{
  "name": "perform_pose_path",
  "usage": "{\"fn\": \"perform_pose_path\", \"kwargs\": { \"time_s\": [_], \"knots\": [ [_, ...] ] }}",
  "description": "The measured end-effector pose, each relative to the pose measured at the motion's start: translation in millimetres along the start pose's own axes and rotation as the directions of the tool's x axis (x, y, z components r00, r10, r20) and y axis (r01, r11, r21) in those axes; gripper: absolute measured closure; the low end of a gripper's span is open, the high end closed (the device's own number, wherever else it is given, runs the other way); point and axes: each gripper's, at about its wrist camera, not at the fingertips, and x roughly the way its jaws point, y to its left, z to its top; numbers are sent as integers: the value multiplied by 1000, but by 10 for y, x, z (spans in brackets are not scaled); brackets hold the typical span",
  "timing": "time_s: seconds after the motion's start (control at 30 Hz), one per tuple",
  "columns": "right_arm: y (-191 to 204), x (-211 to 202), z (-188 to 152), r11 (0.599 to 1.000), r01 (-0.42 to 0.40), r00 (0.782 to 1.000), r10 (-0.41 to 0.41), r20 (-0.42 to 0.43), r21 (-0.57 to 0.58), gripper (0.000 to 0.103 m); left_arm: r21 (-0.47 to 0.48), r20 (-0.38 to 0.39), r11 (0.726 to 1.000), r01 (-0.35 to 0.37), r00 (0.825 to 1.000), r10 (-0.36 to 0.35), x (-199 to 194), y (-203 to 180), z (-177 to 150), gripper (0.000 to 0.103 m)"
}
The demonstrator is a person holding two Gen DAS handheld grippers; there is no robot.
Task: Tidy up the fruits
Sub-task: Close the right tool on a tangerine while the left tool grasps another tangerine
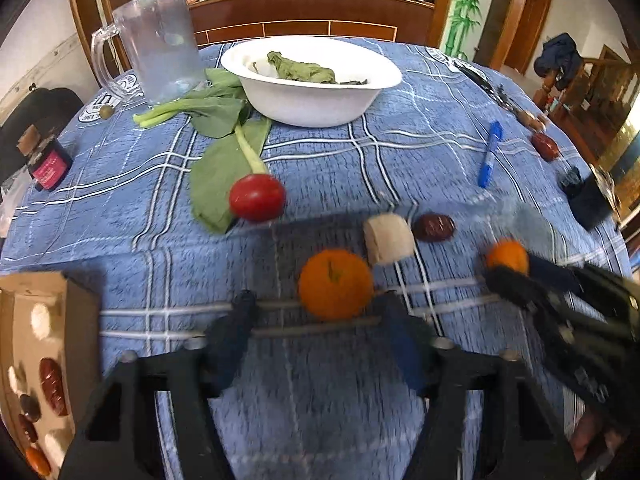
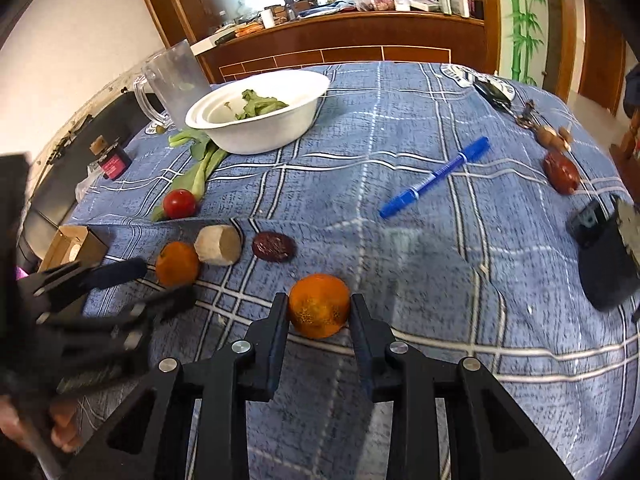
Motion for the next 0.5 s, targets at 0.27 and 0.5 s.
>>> {"fn": "perform_pose_path", "kwargs": {
  "time_s": [0.27, 0.5],
  "knots": [
    [0, -174, -104, 1000, 28, 999, -28, 23, 13, 71, 1, 24, 999, 37, 999, -37, -120, -21, -130, 70],
    [201, -515, -342, 998, 67, 996, -66, 59, -21, 71, -53, 51, 998, 31, 998, -29, -581, 64, -589, 70]
  ]
}}
